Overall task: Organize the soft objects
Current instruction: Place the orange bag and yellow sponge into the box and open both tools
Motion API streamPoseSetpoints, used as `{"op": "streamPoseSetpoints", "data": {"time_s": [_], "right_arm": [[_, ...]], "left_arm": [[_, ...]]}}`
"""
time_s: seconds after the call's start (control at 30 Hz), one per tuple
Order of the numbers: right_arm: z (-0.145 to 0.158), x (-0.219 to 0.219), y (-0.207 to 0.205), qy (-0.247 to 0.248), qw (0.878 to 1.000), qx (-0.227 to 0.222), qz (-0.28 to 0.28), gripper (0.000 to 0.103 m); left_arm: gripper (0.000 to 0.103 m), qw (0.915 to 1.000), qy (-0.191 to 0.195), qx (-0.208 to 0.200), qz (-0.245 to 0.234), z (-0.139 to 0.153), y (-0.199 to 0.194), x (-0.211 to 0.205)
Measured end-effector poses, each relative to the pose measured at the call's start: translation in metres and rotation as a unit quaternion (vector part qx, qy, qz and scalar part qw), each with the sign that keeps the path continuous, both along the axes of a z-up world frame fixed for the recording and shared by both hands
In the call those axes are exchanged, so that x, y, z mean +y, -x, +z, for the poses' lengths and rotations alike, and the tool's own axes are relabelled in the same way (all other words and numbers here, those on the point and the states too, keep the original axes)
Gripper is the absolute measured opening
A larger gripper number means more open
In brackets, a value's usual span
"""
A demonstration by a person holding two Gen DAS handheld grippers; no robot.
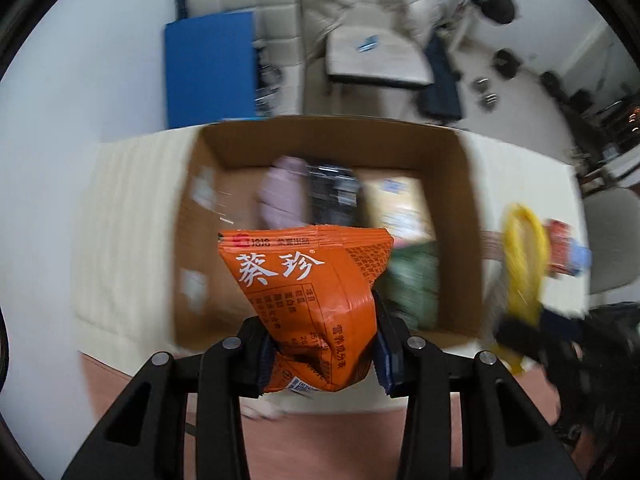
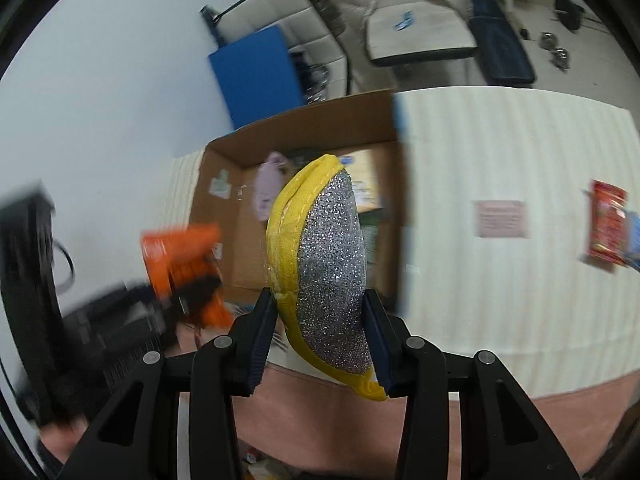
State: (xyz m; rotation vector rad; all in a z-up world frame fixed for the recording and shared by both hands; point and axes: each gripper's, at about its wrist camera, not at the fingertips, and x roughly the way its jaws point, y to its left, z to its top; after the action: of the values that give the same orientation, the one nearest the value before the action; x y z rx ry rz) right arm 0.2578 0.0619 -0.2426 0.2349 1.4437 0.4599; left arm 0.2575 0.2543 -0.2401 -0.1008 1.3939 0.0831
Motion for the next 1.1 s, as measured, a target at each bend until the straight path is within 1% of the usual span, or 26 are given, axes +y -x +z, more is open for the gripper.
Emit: {"op": "streamPoseSetpoints", "data": {"time_s": [0.03,0.1,0.13,0.17,0.2,0.27,0.33,0.37,0.43,0.5,0.67,0.77,0.83,0.87,0.93,0.97,1.0,1.1], "right_arm": [[-0.007,0.015,-0.005,0.004,1.0,0.003,0.004,0.046],[-0.025,0.041,-0.011,0.016,1.0,0.012,0.008,0.046],[-0.034,0.054,-0.013,0.025,1.0,0.016,0.01,0.046],[-0.047,0.067,-0.016,0.032,0.999,0.025,0.011,0.046],[-0.052,0.072,-0.014,0.037,0.999,0.029,0.012,0.046],[-0.071,0.086,-0.016,0.049,0.998,0.042,0.011,0.046],[-0.088,0.095,-0.02,0.059,0.997,0.055,0.008,0.046],[-0.096,0.096,-0.021,0.063,0.996,0.059,0.007,0.046],[-0.109,0.098,-0.024,0.07,0.995,0.068,0.005,0.046],[-0.12,0.102,-0.028,0.078,0.994,0.074,0.002,0.046],[-0.138,0.109,-0.036,0.101,0.992,0.081,-0.001,0.046],[-0.155,0.112,-0.04,0.111,0.989,0.1,-0.005,0.046],[-0.167,0.115,-0.04,0.122,0.986,0.115,-0.003,0.048],[-0.171,0.114,-0.041,0.122,0.985,0.119,-0.006,0.051],[-0.174,0.115,-0.041,0.133,0.984,0.118,-0.006,0.053],[-0.172,0.115,-0.04,0.13,0.985,0.116,-0.009,0.056],[-0.171,0.116,-0.04,0.128,0.985,0.115,-0.01,0.057],[-0.164,0.116,-0.038,0.127,0.986,0.112,-0.009,0.063]], "left_arm": [[0.037,0.9998,-0.013,0.013,0.011,-0.013,-0.018,0.022],[0.037,0.9988,-0.027,0.037,0.019,-0.036,-0.036,0.052],[0.037,0.9979,-0.034,0.05,0.024,-0.049,-0.05,0.065],[0.037,0.9972,-0.038,0.059,0.024,-0.057,-0.059,0.071],[0.037,0.9964,-0.045,0.069,0.023,-0.066,-0.068,0.077],[0.037,0.9947,-0.054,0.086,0.016,-0.086,-0.084,0.082],[0.037,0.9935,-0.05,0.102,0.008,-0.102,-0.095,0.084],[0.037,0.9931,-0.05,0.106,0.004,-0.109,-0.095,0.085],[0.037,0.9912,-0.062,0.117,0.001,-0.121,-0.106,0.088],[0.037,0.9907,-0.057,0.124,0.0,-0.131,-0.112,0.09],[0.037,0.9885,-0.06,0.139,-0.002,-0.15,-0.125,0.09],[0.038,0.9867,-0.065,0.148,-0.012,-0.157,-0.132,0.088],[0.039,0.9852,-0.062,0.158,-0.025,-0.162,-0.138,0.083],[0.04,0.9839,-0.057,0.167,-0.026,-0.166,-0.141,0.08],[0.041,0.9828,-0.046,0.177,-0.019,-0.166,-0.143,0.079],[0.042,0.9827,-0.044,0.179,-0.019,-0.166,-0.143,0.079],[0.043,0.9827,-0.049,0.177,-0.019,-0.164,-0.144,0.079],[0.052,0.9834,-0.056,0.172,-0.016,-0.16,-0.144,0.08]]}}
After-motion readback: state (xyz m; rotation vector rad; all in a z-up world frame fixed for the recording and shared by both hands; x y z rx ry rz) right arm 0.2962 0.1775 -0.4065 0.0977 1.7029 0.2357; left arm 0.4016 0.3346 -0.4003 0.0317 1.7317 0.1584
